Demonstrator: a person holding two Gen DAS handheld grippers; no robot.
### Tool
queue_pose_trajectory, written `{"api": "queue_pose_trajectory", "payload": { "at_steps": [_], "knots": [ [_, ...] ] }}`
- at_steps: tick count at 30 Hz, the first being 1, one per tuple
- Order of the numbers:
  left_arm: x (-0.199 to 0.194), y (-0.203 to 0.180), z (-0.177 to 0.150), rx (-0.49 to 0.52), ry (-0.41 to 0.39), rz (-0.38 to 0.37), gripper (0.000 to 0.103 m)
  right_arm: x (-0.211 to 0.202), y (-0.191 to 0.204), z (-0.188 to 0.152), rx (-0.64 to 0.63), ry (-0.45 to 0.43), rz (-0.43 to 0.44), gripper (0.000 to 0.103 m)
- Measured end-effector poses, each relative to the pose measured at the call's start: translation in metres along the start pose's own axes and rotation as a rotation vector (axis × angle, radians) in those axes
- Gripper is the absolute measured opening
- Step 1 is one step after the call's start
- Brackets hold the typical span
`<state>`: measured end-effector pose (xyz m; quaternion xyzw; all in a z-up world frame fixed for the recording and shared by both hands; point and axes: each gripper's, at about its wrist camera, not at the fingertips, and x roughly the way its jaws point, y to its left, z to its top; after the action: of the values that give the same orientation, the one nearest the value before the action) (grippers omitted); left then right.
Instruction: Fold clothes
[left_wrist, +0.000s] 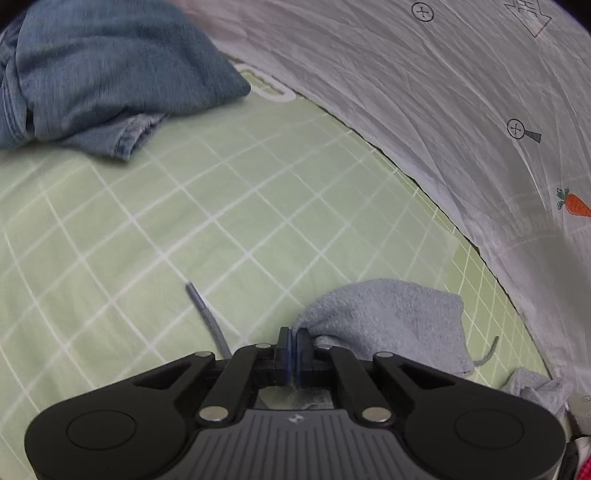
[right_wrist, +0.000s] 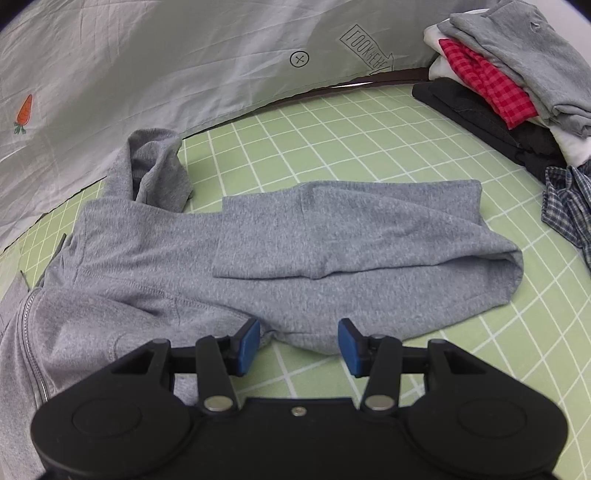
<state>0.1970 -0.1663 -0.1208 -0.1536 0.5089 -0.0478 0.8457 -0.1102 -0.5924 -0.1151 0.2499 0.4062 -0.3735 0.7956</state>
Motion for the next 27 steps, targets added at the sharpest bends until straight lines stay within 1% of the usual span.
{"api": "queue_pose_trajectory", "payload": {
  "at_steps": [1, 2, 3, 6, 7, 8, 9, 10, 11, 12, 13, 14, 17, 19, 21, 23, 25, 26, 27],
  "knots": [
    [-0.002, 0.003, 0.012, 0.043, -0.032, 0.034, 0.002, -0.002, -0.002, -0.001, 0.002, 0.0, -0.004, 0.048],
    [-0.004, 0.01, 0.026, 0.052, -0.053, 0.056, 0.002, -0.004, -0.004, -0.002, 0.003, -0.001, -0.008, 0.048],
    [-0.006, 0.02, 0.039, 0.028, -0.07, 0.069, 0.002, -0.005, -0.006, -0.003, 0.005, -0.002, -0.013, 0.048],
    [-0.015, 0.048, 0.071, -0.088, -0.122, 0.112, 0.002, -0.01, -0.015, -0.008, 0.013, -0.004, -0.028, 0.048],
    [-0.019, 0.054, 0.075, -0.122, -0.126, 0.103, 0.003, -0.012, -0.017, -0.009, 0.017, -0.003, -0.026, 0.048],
    [-0.023, 0.059, 0.077, -0.15, -0.13, 0.094, 0.006, -0.014, -0.02, -0.011, 0.022, -0.002, -0.024, 0.048],
    [-0.028, 0.058, 0.073, -0.145, -0.134, 0.09, 0.006, -0.016, -0.023, -0.014, 0.021, -0.002, -0.018, 0.048],
    [-0.033, 0.058, 0.068, -0.141, -0.138, 0.086, 0.017, -0.019, -0.026, -0.017, 0.019, -0.003, -0.006, 0.048],
    [-0.038, 0.057, 0.062, -0.133, -0.139, 0.081, 0.034, -0.023, -0.028, -0.02, 0.016, -0.004, 0.006, 0.048],
    [-0.041, 0.054, 0.054, -0.103, -0.126, 0.067, 0.042, -0.026, -0.03, -0.023, 0.014, -0.007, 0.022, 0.048],
    [-0.047, 0.052, 0.041, -0.074, -0.115, 0.051, 0.054, -0.029, -0.032, -0.027, 0.013, -0.009, 0.037, 0.048],
    [-0.053, 0.051, 0.028, -0.051, -0.106, 0.037, 0.06, -0.033, -0.031, -0.032, 0.01, -0.012, 0.056, 0.049],
    [-0.064, 0.048, -0.017, 0.009, -0.049, -0.023, 0.067, -0.046, -0.029, -0.045, -0.011, -0.023, 0.126, 0.054],
    [-0.067, 0.049, -0.051, 0.052, 0.014, -0.059, 0.067, -0.052, -0.028, -0.054, -0.033, -0.019, 0.165, 0.066],
    [-0.068, 0.048, -0.079, 0.084, 0.06, -0.058, 0.067, -0.056, -0.023, -0.07, -0.082, 0.019, 0.202, 0.072],
    [-0.071, 0.048, -0.103, 0.107, 0.098, -0.06, 0.067, -0.054, -0.019, -0.085, -0.114, 0.058, 0.204, 0.074],
    [-0.075, 0.048, -0.124, 0.125, 0.127, -0.063, 0.067, -0.049, -0.02, -0.097, -0.118, 0.102, 0.21, 0.074],
    [-0.078, 0.047, -0.131, 0.147, 0.127, -0.059, 0.068, -0.046, -0.02, -0.103, -0.12, 0.123, 0.212, 0.074],
    [-0.081, 0.046, -0.138, 0.17, 0.127, -0.055, 0.068, -0.048, -0.022, -0.106, -0.127, 0.12, 0.236, 0.073]
  ]
}}
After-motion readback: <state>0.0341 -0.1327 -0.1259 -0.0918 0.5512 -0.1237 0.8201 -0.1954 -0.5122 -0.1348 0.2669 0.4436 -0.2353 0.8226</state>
